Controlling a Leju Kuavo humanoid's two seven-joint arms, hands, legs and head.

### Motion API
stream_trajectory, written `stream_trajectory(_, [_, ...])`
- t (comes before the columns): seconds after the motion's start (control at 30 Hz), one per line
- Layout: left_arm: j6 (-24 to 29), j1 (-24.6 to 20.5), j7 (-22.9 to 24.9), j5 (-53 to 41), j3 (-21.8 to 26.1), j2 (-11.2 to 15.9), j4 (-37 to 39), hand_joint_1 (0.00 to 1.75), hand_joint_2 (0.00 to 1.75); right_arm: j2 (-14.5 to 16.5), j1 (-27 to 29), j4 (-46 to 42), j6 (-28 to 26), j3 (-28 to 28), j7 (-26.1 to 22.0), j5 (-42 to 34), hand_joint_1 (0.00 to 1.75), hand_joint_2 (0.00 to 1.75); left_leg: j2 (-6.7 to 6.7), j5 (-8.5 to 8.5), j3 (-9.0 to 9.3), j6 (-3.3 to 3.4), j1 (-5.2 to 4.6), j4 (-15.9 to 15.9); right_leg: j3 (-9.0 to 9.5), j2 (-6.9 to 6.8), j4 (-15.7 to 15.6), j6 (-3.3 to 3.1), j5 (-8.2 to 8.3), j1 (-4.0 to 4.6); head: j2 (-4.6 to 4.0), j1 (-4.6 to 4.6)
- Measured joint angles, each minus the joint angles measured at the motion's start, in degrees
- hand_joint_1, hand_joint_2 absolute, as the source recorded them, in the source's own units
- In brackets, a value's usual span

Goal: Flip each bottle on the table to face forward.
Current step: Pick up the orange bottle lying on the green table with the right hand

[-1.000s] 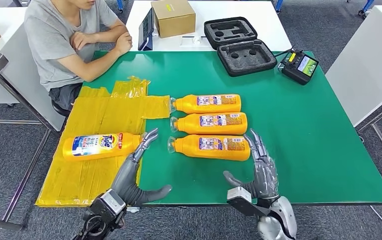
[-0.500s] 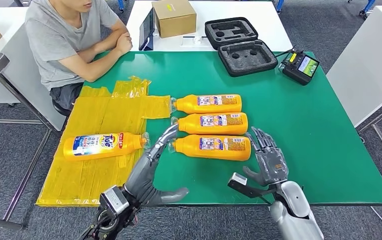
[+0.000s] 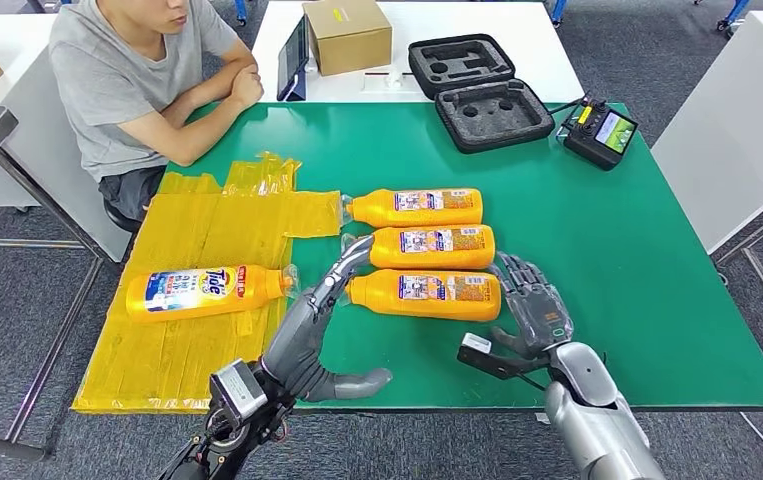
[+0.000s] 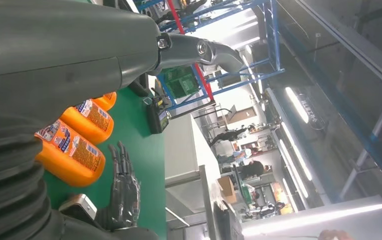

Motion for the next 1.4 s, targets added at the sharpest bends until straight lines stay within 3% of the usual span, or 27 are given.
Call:
stream_trajectory(0.47, [0.26,-0.83,0.0,-0.16,-0.48,-0.3,0.6,0.0,1.75,3.51,-0.95,1.76,-2.05,4.02,0.36,2.19,0.0,1.75,0.01,0.0,0.01,0.0,0.02,0.0,0.0,0.0,0.0,0.0,0.0,0.03,0.0,0.01])
stream_trajectory(0.83, [0.32,-0.83,0.0,-0.15,-0.46,-0.3,0.78,0.0,1.75,4.27,-0.77,1.5,-1.98,4.86,0.0,2.04,0.0,1.75,0.0,0.0,0.01,0.0,0.0,0.0,0.01,0.0,0.0,0.0,0.0,0.01,0.0,0.02])
stream_trajectory(1.13, [-0.41,-0.83,0.0,-0.1,-0.43,-0.3,1.02,0.0,1.75,5.32,-0.46,-0.2,2.35,5.94,0.58,-0.39,0.0,1.75,0.01,0.0,0.01,0.0,0.03,0.0,0.0,0.0,0.01,-0.01,0.0,0.04,0.0,0.0])
stream_trajectory(1.4, [-0.57,-0.83,0.0,-0.08,-0.43,-0.32,1.09,0.0,1.75,5.28,-1.12,0.11,2.87,6.17,1.39,0.0,0.0,1.75,-0.01,0.02,0.0,0.02,0.01,0.0,0.02,-0.01,0.01,0.0,0.0,0.02,0.0,0.02])
